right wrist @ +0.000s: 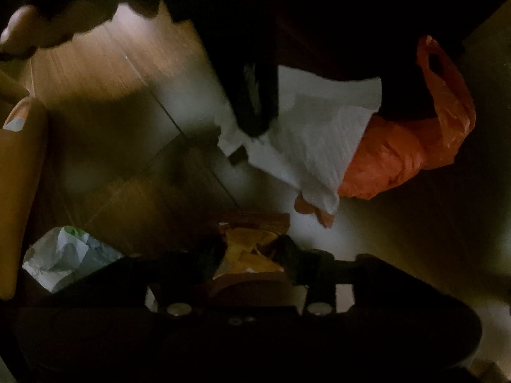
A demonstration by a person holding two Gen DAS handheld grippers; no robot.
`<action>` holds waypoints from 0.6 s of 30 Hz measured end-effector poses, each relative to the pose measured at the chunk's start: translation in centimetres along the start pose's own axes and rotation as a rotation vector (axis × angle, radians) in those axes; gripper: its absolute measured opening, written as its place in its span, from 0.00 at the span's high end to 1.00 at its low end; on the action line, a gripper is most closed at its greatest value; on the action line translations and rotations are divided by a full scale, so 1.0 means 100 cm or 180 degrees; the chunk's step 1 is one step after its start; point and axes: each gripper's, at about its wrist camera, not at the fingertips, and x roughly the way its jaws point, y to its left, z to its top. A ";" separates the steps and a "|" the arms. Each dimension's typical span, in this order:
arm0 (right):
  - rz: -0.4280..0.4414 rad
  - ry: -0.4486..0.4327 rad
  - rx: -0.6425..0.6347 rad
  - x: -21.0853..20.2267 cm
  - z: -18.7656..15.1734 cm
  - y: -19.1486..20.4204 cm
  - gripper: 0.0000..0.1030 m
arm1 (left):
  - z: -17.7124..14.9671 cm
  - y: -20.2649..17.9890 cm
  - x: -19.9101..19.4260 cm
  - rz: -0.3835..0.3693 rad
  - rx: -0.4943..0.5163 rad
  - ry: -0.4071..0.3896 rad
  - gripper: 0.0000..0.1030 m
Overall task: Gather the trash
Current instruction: 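Grasp the white paper sheet with the left gripper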
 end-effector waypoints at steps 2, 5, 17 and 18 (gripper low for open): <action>-0.0043 0.0020 -0.0023 -0.001 -0.001 0.001 0.64 | 0.001 0.005 -0.003 -0.0027 -0.0068 -0.0009 0.92; -0.0077 0.0018 0.0069 -0.005 -0.002 0.000 0.70 | 0.000 0.008 -0.009 -0.0023 -0.0102 -0.0019 0.93; -0.0182 -0.0149 0.0786 -0.077 -0.009 -0.019 0.73 | -0.012 -0.005 -0.082 0.0074 0.0126 0.0003 0.94; -0.0194 -0.0180 0.0835 -0.087 -0.009 -0.019 0.73 | -0.018 -0.011 -0.090 0.0080 0.0164 -0.0001 0.94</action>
